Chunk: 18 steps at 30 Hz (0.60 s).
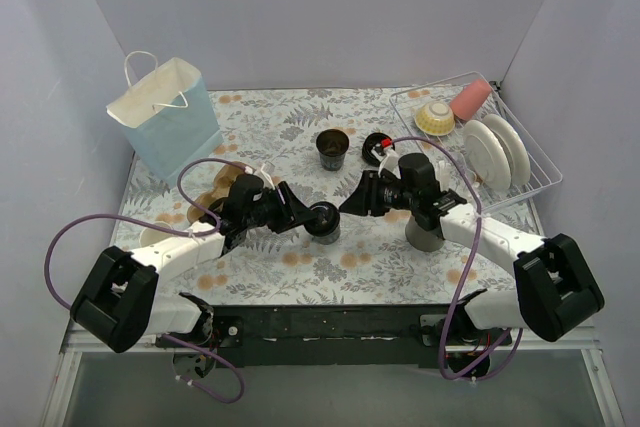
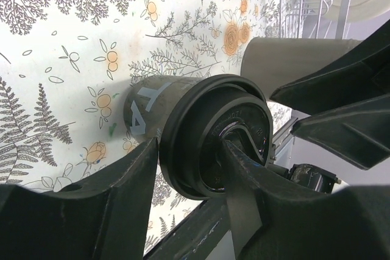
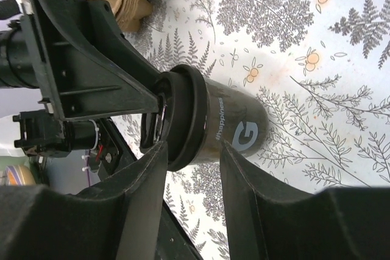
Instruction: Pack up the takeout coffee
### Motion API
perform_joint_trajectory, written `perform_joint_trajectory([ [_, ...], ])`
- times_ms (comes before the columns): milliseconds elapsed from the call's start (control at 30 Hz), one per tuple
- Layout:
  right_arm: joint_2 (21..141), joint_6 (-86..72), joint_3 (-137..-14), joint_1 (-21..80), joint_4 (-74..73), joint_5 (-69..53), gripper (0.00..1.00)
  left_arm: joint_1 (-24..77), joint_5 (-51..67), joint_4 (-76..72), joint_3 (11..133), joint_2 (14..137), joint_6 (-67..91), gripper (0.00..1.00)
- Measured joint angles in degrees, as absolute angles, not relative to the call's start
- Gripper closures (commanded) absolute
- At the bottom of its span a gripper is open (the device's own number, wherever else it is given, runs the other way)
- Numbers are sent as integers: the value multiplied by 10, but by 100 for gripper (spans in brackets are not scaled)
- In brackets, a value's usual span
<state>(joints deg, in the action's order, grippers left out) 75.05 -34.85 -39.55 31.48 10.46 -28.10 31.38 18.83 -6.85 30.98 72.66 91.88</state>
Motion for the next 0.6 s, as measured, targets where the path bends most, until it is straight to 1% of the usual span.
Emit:
perform_joint_trajectory([
  [200, 755, -349, -385, 316, 100, -273, 54, 316, 188, -35, 326, 727, 910, 50],
  [367, 748, -349, -381, 316, 94, -264, 52, 323, 189, -23, 331, 729, 905, 43],
  [600, 728, -349, -375, 316, 74, -249, 52, 336, 189, -18, 344, 742, 894, 39],
])
